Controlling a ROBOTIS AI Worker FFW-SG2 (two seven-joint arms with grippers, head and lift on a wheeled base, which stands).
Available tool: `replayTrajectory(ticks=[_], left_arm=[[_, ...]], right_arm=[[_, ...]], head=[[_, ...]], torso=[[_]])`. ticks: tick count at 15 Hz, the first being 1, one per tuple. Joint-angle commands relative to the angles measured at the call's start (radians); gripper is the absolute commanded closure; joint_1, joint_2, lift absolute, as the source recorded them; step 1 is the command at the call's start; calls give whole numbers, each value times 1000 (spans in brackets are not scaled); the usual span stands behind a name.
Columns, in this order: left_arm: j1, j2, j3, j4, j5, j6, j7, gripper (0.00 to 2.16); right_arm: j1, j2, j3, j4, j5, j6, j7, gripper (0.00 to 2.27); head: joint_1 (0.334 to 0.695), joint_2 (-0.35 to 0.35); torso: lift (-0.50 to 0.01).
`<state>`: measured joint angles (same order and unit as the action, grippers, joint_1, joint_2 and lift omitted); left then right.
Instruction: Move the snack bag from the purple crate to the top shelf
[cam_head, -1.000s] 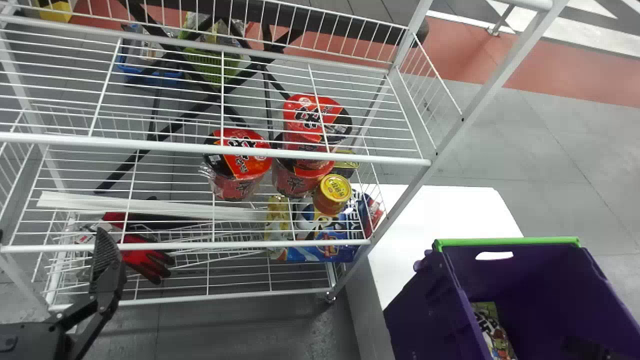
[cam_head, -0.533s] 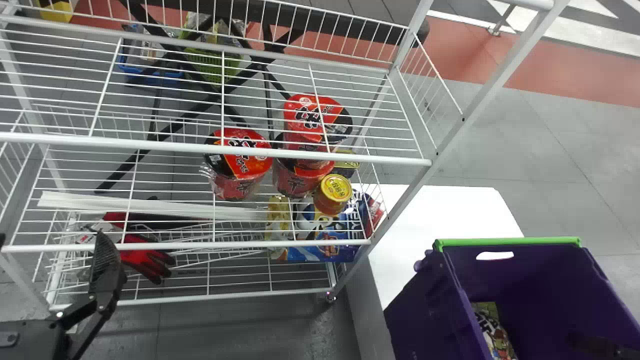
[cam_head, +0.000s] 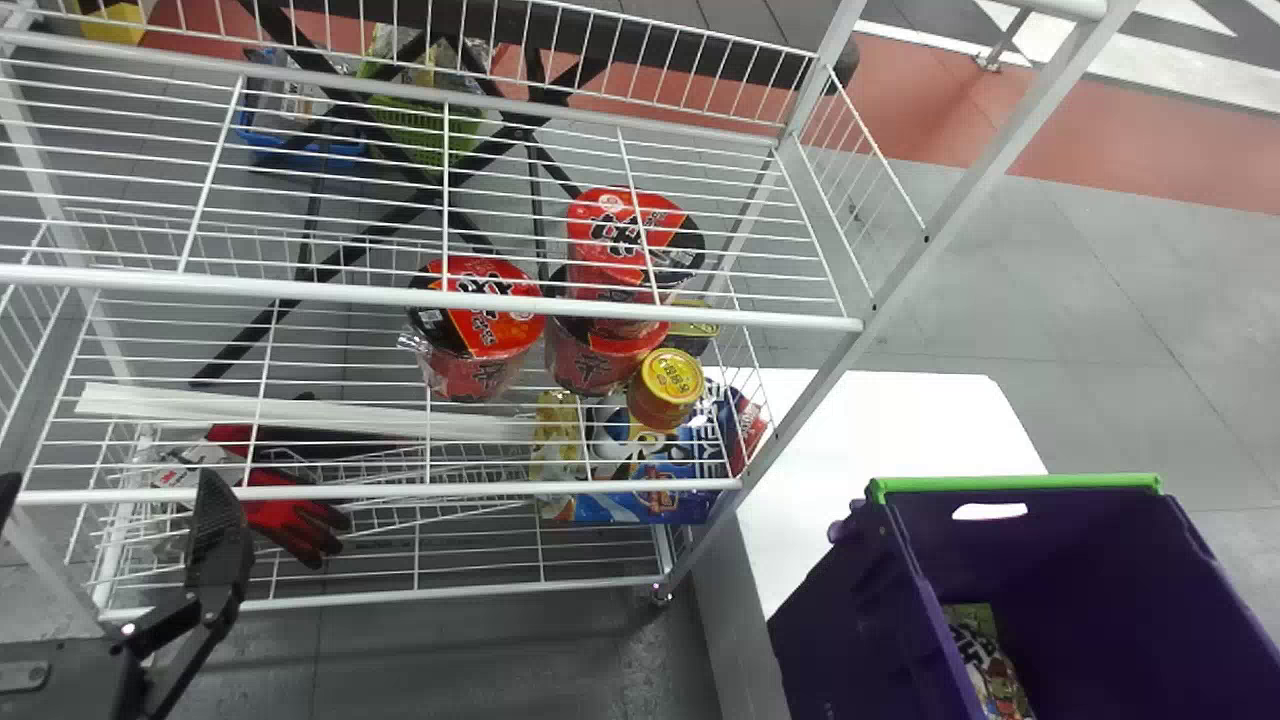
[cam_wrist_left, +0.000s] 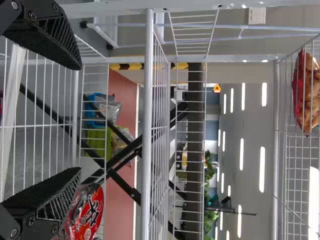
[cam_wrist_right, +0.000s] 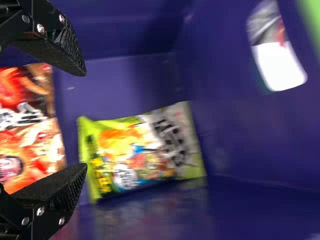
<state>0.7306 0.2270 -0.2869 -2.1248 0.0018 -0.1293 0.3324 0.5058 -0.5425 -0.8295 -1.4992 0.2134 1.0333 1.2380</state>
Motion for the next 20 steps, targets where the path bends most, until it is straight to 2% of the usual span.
replayTrajectory(ticks=[1, 5, 10, 13, 16, 20], left_arm=[[-11, -6, 0, 3, 12, 30, -4, 93], [-13, -6, 6, -9, 23, 30, -6, 93], [-14, -5, 9, -11, 29, 49, -10, 93], [-13, 2, 11, -21, 30, 58, -12, 93], [-13, 3, 11, -24, 30, 80, -13, 93], [-13, -1, 9, -9, 34, 80, -26, 93]], right_arm=[[-4, 1, 53, 60, 27, -31, 1, 194], [-10, 7, 129, 139, 93, -61, 1, 215], [-44, 9, 237, 194, 254, -43, 12, 221], [-44, 12, 274, 224, 302, -68, -2, 221], [-20, 16, 270, 254, 320, -123, -15, 221], [20, 15, 205, 266, 301, -193, -20, 228]], head=[[695, -350], [695, -350], [695, -350], [695, -350], [695, -350], [695, -350]], torso=[[-451], [-451], [-451], [-451], [-451], [-451]])
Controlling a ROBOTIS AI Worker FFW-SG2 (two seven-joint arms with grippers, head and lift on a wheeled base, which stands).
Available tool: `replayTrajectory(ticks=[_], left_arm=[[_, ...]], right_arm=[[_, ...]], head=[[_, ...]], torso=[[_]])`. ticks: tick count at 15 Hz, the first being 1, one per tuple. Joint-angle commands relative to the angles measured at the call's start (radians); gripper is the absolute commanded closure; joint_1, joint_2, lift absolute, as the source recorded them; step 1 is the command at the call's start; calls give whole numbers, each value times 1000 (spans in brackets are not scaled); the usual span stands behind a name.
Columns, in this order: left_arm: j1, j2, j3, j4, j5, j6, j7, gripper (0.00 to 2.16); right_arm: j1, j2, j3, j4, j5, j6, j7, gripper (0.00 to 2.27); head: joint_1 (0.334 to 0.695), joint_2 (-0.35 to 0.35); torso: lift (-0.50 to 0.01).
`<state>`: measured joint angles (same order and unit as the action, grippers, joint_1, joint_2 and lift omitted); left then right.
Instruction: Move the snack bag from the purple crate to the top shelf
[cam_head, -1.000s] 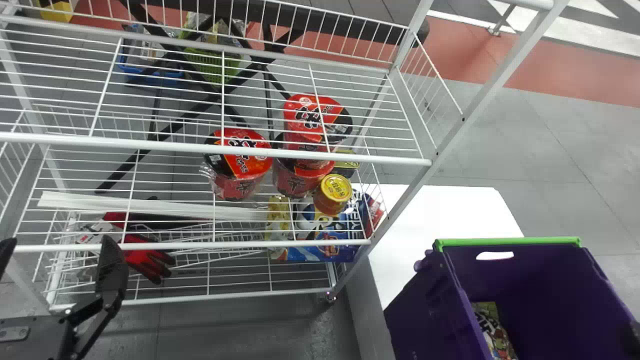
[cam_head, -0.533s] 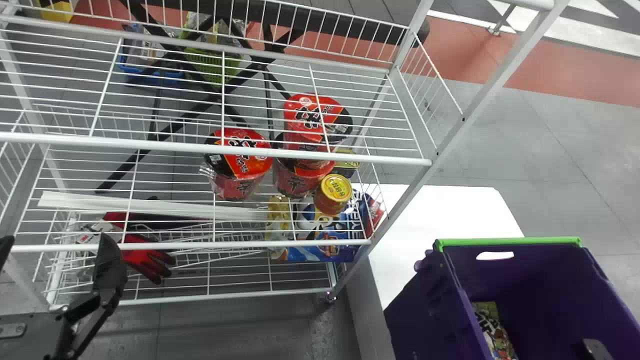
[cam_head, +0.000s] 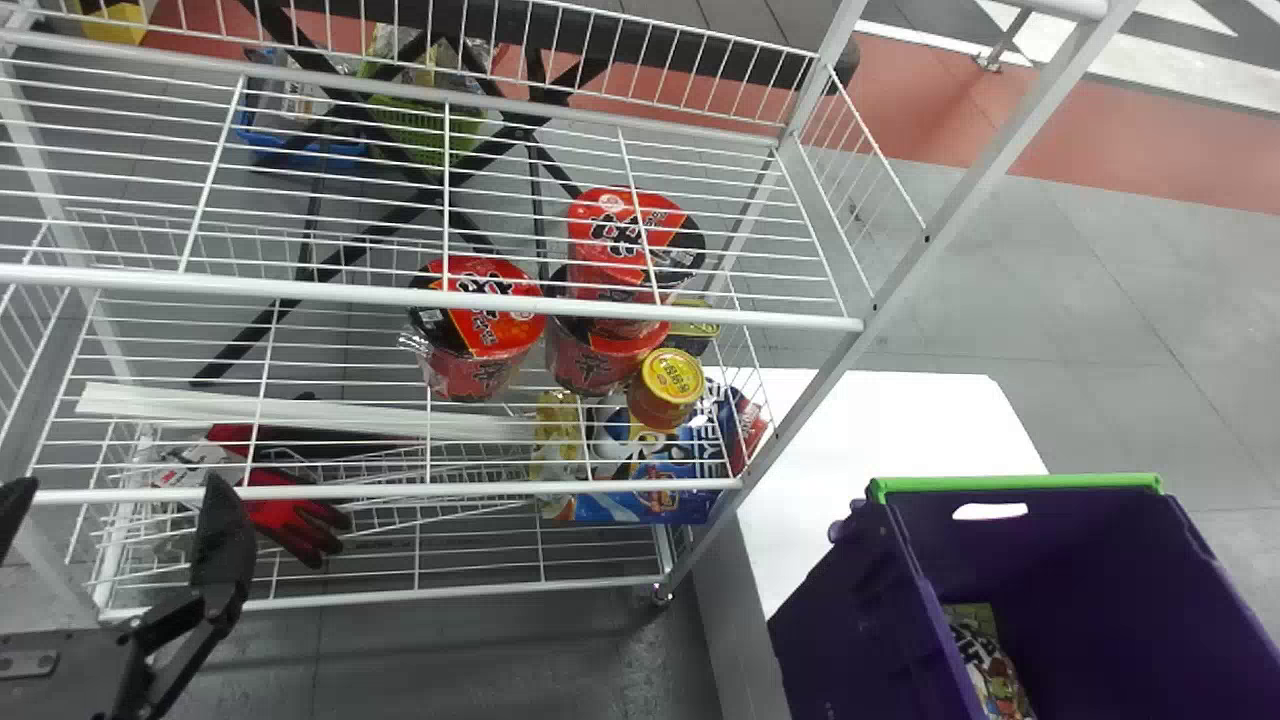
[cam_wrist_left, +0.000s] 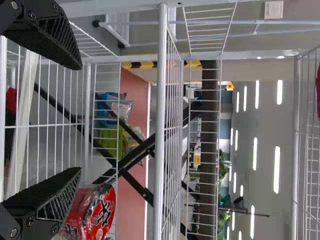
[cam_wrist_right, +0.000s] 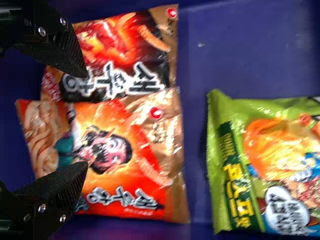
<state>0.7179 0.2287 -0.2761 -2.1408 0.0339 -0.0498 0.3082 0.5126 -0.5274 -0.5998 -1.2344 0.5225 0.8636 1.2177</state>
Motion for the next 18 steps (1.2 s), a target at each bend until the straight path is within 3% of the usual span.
replayTrajectory(ticks=[1, 9, 14, 18], left_arm=[[0, -2, -2, 10, 3, 0, -1, 93], [-17, 1, 12, 22, 29, 0, -18, 93], [-28, 1, 28, 48, 49, -6, -31, 93], [-34, -2, 26, 58, 55, -6, -38, 93]], right_arm=[[21, 0, -38, 1, -10, -27, 0, 252], [70, 7, -87, 35, -1, -97, -109, 252], [101, 61, -161, 67, -47, -315, -153, 252], [107, 73, -221, 96, -113, -459, -155, 252]], head=[[695, -350], [695, -350], [695, -350], [695, -350]], torso=[[-451], [-451], [-451], [-451]])
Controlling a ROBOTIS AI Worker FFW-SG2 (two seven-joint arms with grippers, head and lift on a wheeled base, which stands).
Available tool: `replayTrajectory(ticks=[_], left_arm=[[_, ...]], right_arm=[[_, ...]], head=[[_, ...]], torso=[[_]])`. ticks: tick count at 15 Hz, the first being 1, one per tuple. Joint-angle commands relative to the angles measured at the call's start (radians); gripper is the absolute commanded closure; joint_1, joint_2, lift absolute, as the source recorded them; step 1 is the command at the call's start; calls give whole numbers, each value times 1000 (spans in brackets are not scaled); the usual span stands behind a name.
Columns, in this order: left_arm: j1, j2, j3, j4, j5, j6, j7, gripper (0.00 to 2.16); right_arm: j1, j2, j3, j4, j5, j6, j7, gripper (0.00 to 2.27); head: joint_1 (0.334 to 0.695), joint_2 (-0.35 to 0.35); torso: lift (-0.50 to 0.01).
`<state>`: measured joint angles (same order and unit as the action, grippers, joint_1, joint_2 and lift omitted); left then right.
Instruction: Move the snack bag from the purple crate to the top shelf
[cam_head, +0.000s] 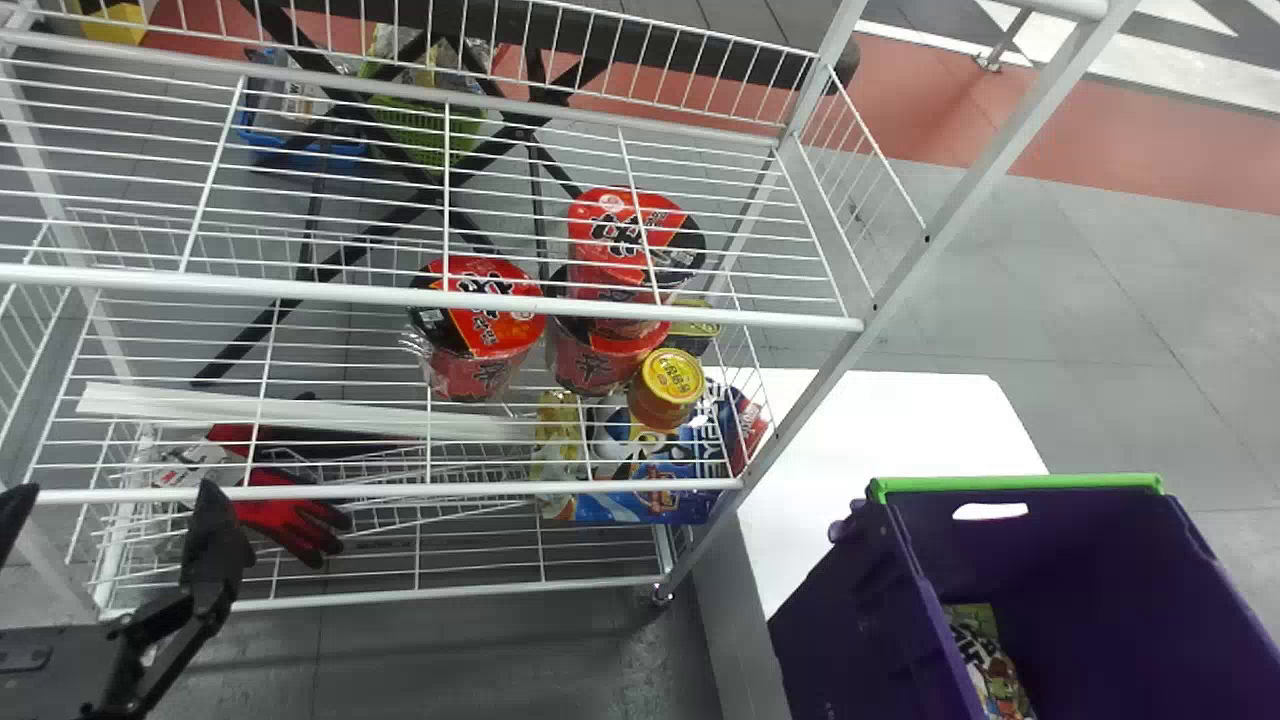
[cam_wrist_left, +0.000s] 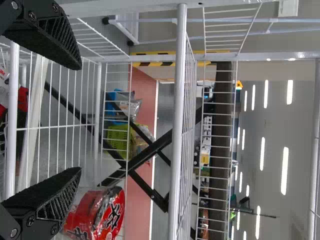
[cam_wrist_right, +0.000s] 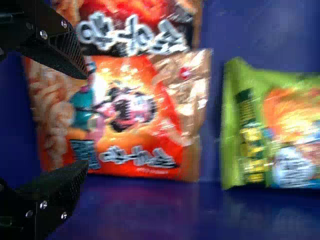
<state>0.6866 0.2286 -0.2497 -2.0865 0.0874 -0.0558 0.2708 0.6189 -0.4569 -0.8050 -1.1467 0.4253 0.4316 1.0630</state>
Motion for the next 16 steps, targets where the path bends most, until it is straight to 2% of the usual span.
replayTrajectory(ticks=[1, 9, 13, 16], left_arm=[[-2, 0, 0, 3, 0, 0, -2, 93], [-21, -3, 15, 40, 17, -25, -27, 93], [-24, -3, 15, 39, 17, -22, -28, 93], [-33, -2, 15, 46, 26, -22, -33, 93]], right_arm=[[1, 3, -17, 13, -17, -15, 2, 252], [8, 26, 0, 36, -17, -24, 2, 252], [5, 50, 53, 35, -2, -37, -58, 252], [-10, 52, 70, 70, 13, -52, -107, 252]], head=[[695, -350], [695, -350], [695, -350], [695, -350]], torso=[[-451], [-451], [-451], [-451]])
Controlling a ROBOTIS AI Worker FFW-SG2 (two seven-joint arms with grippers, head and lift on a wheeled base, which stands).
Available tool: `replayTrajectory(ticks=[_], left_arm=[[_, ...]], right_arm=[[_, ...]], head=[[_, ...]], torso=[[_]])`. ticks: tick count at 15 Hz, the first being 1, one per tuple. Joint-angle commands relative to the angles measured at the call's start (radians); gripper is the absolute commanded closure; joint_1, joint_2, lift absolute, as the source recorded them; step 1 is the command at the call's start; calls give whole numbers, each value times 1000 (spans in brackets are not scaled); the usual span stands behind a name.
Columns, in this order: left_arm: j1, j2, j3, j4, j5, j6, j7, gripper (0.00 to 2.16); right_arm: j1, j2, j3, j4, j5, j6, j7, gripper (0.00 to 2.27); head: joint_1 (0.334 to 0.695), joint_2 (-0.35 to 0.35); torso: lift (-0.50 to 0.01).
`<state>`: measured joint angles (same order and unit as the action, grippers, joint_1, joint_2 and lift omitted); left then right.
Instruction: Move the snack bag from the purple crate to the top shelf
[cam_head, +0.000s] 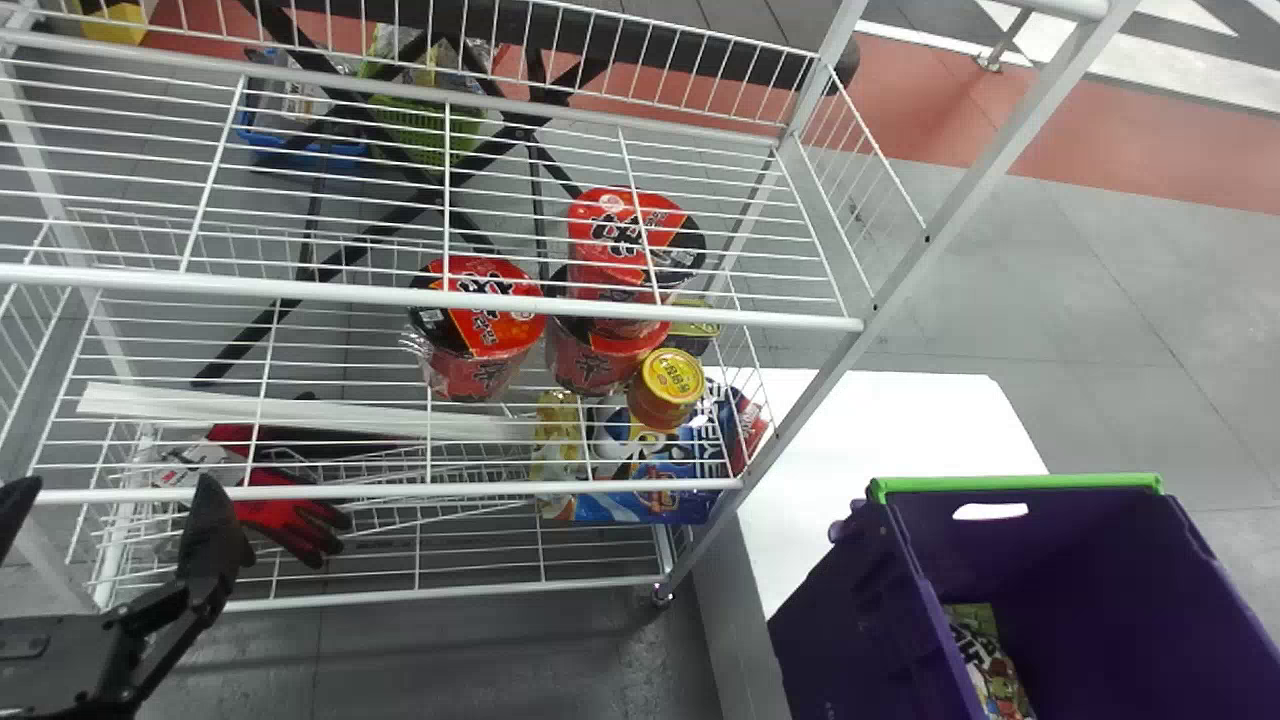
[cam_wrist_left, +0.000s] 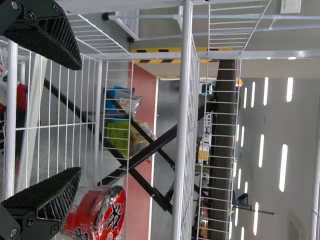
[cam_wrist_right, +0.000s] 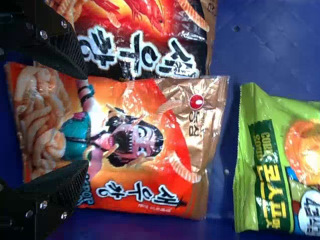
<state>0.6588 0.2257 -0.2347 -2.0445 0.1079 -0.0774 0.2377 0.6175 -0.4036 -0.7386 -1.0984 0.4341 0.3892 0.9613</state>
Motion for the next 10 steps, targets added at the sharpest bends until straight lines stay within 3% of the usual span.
replayTrajectory(ticks=[1, 6, 10], left_arm=[[-8, 3, 0, 9, 9, 0, -1, 93], [-30, 3, 0, 35, 19, 9, -5, 93], [-50, 3, 2, 56, 32, 12, -15, 93]], right_arm=[[-9, -1, 2, 25, 5, -12, -10, 252], [-12, -12, -27, 46, -6, -28, -3, 252], [-24, -29, -30, 92, 3, -52, -41, 252]], head=[[695, -350], [695, -350], [695, -350]], torso=[[-451], [-451], [-451]])
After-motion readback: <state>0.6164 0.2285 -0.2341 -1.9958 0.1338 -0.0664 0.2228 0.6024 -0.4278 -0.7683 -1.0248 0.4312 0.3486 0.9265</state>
